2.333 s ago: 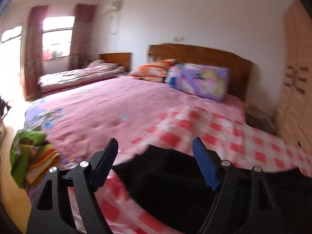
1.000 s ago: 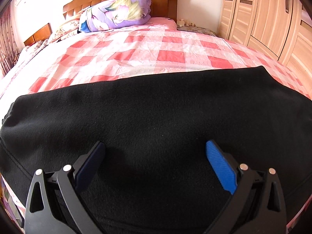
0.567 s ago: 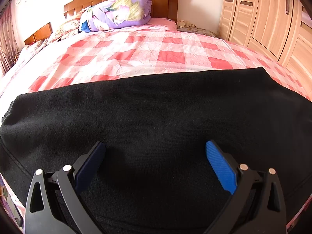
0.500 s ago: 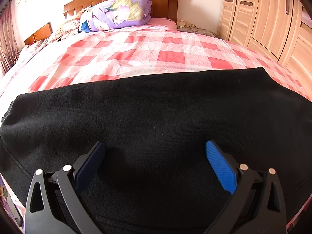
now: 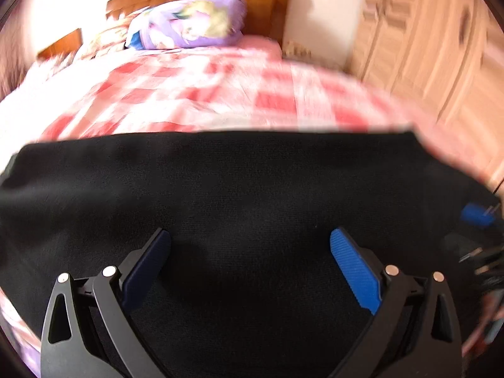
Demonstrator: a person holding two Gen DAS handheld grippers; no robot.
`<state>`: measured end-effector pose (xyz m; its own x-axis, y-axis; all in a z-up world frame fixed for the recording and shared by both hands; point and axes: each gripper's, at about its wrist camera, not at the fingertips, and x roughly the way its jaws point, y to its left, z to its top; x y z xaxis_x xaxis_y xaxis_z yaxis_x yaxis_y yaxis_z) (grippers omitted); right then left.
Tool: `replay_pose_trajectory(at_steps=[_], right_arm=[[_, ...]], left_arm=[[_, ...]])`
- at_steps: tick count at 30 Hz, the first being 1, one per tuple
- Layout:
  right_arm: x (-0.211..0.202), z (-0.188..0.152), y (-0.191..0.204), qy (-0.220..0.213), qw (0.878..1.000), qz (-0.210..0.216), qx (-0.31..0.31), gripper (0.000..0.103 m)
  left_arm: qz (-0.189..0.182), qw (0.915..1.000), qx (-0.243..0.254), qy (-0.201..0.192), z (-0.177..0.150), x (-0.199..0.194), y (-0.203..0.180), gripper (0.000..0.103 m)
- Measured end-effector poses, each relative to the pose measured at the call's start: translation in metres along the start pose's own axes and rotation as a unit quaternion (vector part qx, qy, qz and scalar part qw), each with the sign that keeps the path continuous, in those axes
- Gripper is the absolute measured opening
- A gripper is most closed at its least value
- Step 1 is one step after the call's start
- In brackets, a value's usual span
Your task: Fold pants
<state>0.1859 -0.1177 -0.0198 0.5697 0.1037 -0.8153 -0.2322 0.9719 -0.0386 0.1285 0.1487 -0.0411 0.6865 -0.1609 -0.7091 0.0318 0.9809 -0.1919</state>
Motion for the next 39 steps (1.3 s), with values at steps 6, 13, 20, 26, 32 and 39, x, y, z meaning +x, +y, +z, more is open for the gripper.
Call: replay_pose_trajectory(at_steps=[6,13,20,26,32,39], right_arm=[[0.003,0.0,-0.002,0.003,1.0,0.007,0.004,0.099],[0.003,0.0,-0.002,0.001,1.0,0.007,0.005,0.099],[0.003,0.0,-0.002,0.001,1.0,0.007,0.005,0.099],[0.003,0.0,-0.002,0.001,1.0,0.007,0.005,0.099],[0.003,0.0,-0.002,0.001,1.0,0.007,0.005,0.099],[0.003,0.0,-0.002,0.001,1.0,0.006,0.005,0.099]], left_arm=[[-0.033,0.974,-0.197,-0.107,-0.003,-0.086,0.14,0.101],[-0.056,0.9145,-0.383,-0.117,-0.043,-0.109,0.288,0.081],[-0.068,0.9241,-0.369,-0.074,-0.033,-0.082,0.304,0.081],[-0.058,0.9334,-0.344,-0.085,-0.026,-0.079,0.312,0.081],[-0.046,0.9367,-0.34,-0.069,-0.021,-0.068,0.316,0.081],[-0.062,0.9431,-0.312,-0.096,-0.013,-0.073,0.305,0.06]])
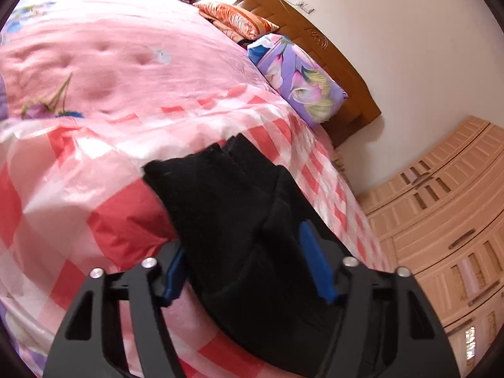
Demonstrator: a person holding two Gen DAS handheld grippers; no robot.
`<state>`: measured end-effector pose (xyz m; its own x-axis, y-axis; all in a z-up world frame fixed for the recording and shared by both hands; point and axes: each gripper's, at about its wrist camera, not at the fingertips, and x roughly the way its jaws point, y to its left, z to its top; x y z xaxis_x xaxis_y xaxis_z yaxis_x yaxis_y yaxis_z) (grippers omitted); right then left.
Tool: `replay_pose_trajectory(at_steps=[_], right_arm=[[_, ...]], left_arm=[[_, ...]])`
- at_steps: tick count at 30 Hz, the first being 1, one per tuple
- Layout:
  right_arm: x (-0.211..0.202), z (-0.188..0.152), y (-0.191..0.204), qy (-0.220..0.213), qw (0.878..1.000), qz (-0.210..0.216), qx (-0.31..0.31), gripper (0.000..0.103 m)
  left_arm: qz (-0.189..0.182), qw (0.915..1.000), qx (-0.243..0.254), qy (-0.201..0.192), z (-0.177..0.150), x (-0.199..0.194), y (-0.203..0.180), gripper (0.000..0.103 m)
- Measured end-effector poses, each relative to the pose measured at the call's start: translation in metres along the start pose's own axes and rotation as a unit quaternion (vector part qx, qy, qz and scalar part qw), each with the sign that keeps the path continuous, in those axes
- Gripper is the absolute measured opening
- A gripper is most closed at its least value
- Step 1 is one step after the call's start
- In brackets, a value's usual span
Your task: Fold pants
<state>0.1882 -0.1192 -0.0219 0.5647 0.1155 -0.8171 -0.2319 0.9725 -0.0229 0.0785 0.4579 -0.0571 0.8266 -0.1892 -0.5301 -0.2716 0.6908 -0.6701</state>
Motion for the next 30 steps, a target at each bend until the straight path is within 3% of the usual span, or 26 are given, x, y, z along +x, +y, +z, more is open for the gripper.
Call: replay_pose_trajectory(at_steps=[3,5,8,11,12,14,15,17,23,27,30], right_arm=[[0.0,0.0,0.0,0.0,1.0,0.0,0.0,0.099],[0.0,0.0,0.0,0.0,1.0,0.0,0.0,0.099],[0.0,0.0,0.0,0.0,1.0,0.0,0.0,0.099],[0.0,0.0,0.0,0.0,1.0,0.0,0.0,0.099],[0.0,0.0,0.0,0.0,1.0,0.0,0.0,0.099],[0.0,0.0,0.0,0.0,1.0,0.001,0.0,0.099],[0.0,0.0,0.0,0.0,1.0,0.0,0.0,0.099],[0.0,0.0,0.0,-0.001,1.0,0.0,0.0,0.099],[0.0,0.0,0.0,-0.001,1.0,0.0,0.0,0.099],[-0.005,0.001,0.008,-0.002,1.0,-0.009,-0.006,0.099],[-0.023,0.006,0.025,-0.041,0.996,0.073,0.01,0.099]], left_arm=[[0.019,0.9997,-0.014,0.01,0.001,0.01,0.007,0.06],[0.0,0.9992,-0.035,0.019,0.0,0.021,0.021,0.065],[-0.027,0.9992,-0.025,0.014,0.0,0.02,0.016,0.083],[-0.033,0.9992,-0.008,0.022,0.002,0.028,0.002,0.084],[-0.03,0.9993,-0.006,0.02,0.002,0.03,0.001,0.082],[0.0,0.9998,-0.008,0.018,0.002,0.036,0.004,0.055],[0.004,0.9998,-0.009,0.018,0.002,0.037,0.007,0.047],[-0.014,0.9998,-0.007,0.01,-0.001,0.031,0.011,0.03],[-0.008,0.9986,0.029,-0.042,-0.006,0.003,-0.017,0.025],[0.031,0.9897,0.116,-0.078,-0.009,-0.016,-0.071,0.025],[0.051,0.9758,0.188,-0.099,-0.019,-0.028,-0.122,0.025]])
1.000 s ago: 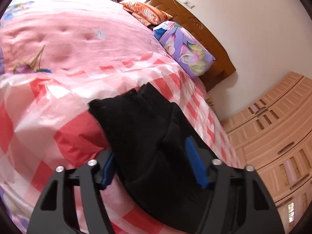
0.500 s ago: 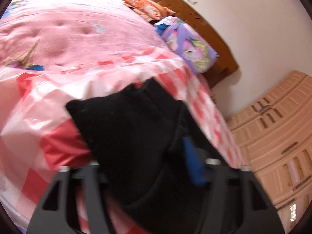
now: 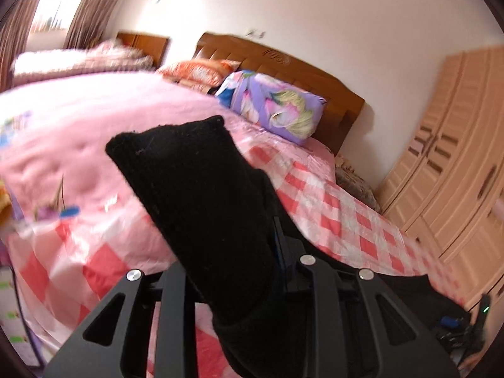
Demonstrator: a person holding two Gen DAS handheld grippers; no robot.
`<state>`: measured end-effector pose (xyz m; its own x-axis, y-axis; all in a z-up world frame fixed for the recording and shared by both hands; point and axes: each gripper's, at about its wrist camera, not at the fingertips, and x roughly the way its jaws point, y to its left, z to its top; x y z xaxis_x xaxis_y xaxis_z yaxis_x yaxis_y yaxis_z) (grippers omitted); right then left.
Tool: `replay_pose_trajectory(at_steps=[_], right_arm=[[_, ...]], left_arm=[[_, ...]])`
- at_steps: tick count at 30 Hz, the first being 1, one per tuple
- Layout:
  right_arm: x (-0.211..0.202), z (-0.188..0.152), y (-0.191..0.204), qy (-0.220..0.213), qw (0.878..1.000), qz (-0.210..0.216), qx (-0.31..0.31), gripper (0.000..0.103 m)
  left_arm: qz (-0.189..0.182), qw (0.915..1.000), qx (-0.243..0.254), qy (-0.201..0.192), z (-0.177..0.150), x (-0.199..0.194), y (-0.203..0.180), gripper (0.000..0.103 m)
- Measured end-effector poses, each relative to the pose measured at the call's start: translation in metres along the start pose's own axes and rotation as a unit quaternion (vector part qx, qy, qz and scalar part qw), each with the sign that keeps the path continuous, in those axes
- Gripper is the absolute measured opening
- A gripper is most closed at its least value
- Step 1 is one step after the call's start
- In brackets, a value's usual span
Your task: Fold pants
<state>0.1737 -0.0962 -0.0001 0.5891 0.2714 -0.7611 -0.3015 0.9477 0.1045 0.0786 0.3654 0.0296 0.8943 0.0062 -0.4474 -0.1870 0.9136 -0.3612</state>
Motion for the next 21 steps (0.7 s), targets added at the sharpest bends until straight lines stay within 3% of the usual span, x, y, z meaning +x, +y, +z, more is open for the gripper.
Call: replay_pose_trajectory(at_steps=[3,6,10,12,13,16,18,21], right_arm=[[0.004,0.007,0.035,-0.003,0.999,0.012,-0.043,0.099],[0.021,0.029,0.072,-0.004,0.996,0.003,-0.084,0.099],[0.064,0.065,0.126,0.023,0.991,0.009,-0.134,0.099],[0.099,0.065,0.147,0.072,0.981,-0.011,-0.177,0.099],[0.107,0.063,0.149,0.07,0.981,-0.003,-0.183,0.098],[0.092,0.07,0.122,0.068,0.99,0.011,-0.126,0.098],[0.052,0.069,0.089,0.01,0.996,0.027,-0.085,0.098],[-0.003,0.058,0.025,-0.05,0.999,0.013,-0.017,0.099]], left_arm=[[0.012,0.9967,0.078,-0.022,0.005,-0.017,-0.056,0.025],[0.015,0.9877,0.152,-0.036,0.004,-0.026,-0.113,0.025],[0.003,0.9817,0.187,-0.035,-0.004,-0.025,-0.162,0.025],[-0.004,0.981,0.191,-0.031,-0.012,-0.025,-0.175,0.025],[-0.01,0.9807,0.193,-0.027,-0.016,-0.024,-0.182,0.025],[-0.015,0.976,0.216,-0.021,-0.035,-0.024,-0.201,0.025],[-0.013,0.9689,0.246,-0.024,-0.053,-0.024,-0.218,0.025],[-0.01,0.9505,0.309,-0.028,-0.091,-0.021,-0.25,0.026]])
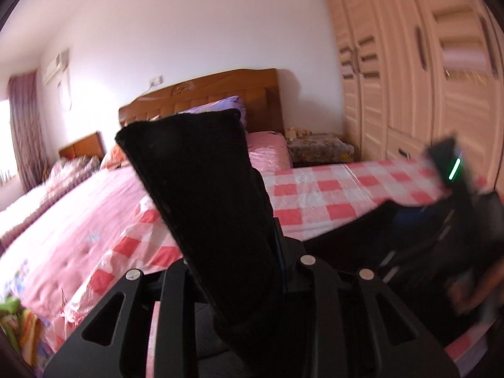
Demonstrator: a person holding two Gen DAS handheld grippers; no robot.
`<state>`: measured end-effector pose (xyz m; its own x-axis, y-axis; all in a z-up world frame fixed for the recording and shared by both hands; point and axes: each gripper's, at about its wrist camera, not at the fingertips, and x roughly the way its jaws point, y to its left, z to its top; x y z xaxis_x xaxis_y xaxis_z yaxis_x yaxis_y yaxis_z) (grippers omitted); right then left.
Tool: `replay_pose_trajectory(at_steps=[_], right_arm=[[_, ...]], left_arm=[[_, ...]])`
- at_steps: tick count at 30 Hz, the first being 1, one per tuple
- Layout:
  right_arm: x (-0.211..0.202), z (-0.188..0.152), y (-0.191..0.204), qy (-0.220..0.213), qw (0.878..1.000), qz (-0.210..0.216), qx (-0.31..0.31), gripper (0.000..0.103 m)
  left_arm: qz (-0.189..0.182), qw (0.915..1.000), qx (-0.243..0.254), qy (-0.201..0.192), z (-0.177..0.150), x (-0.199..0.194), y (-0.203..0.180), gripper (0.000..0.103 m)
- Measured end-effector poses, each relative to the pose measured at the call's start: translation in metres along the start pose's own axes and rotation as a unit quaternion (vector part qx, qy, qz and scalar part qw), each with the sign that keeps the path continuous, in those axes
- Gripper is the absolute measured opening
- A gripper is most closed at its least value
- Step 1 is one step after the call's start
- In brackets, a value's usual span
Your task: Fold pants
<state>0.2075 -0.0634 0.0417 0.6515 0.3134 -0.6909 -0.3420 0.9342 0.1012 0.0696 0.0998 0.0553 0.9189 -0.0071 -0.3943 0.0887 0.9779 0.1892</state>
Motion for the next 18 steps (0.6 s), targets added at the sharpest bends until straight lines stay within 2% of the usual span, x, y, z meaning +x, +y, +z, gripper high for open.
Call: replay_pose_trajectory(at_steps=[3,4,5,6,7,8,9,10,12,15,16,18], right_arm=[[-0.044,-0.02,-0.068,-0.027,0.995,0.013,0.091,0.099],[-0.055,-0.03,-0.088,-0.032,0.992,0.015,0.122,0.099],[-0.061,-0.039,-0.1,-0.037,0.989,0.013,0.141,0.099],[-0.065,-0.044,-0.107,-0.038,0.988,0.01,0.152,0.099],[-0.066,-0.054,-0.115,-0.034,0.986,0.006,0.161,0.099],[-0.065,-0.059,-0.118,-0.029,0.986,0.007,0.165,0.099],[-0.062,-0.066,-0.121,-0.017,0.985,0.014,0.171,0.099],[-0.058,-0.072,-0.122,-0.006,0.984,0.029,0.176,0.099],[-0.053,-0.08,-0.121,0.006,0.98,0.068,0.185,0.099],[-0.04,-0.079,-0.105,0.024,0.975,0.122,0.185,0.099],[-0.034,-0.076,-0.097,0.032,0.97,0.154,0.184,0.099],[-0.025,-0.073,-0.072,0.051,0.961,0.203,0.181,0.099]], left_arm=[[-0.014,0.9973,0.071,0.011,-0.019,0.007,-0.055,0.028],[-0.034,0.9945,0.096,0.025,-0.028,0.012,-0.074,0.033],[-0.074,0.9879,0.128,0.047,-0.041,0.018,-0.099,0.036],[-0.118,0.9779,0.161,0.062,-0.053,0.02,-0.121,0.05],[-0.15,0.9633,0.209,0.078,-0.069,0.022,-0.149,0.073],[-0.149,0.9567,0.24,0.07,-0.08,0.019,-0.165,0.078],[-0.12,0.9585,0.256,0.038,-0.087,0.012,-0.173,0.078],[-0.116,0.9583,0.26,0.029,-0.088,0.007,-0.175,0.079],[-0.145,0.9612,0.232,0.036,-0.081,-0.002,-0.161,0.082],[-0.186,0.9636,0.192,-0.006,-0.075,-0.039,-0.124,0.091],[-0.186,0.9678,0.168,-0.017,-0.075,-0.051,-0.104,0.092],[-0.163,0.9805,0.11,-0.009,-0.073,-0.054,-0.065,0.092]])
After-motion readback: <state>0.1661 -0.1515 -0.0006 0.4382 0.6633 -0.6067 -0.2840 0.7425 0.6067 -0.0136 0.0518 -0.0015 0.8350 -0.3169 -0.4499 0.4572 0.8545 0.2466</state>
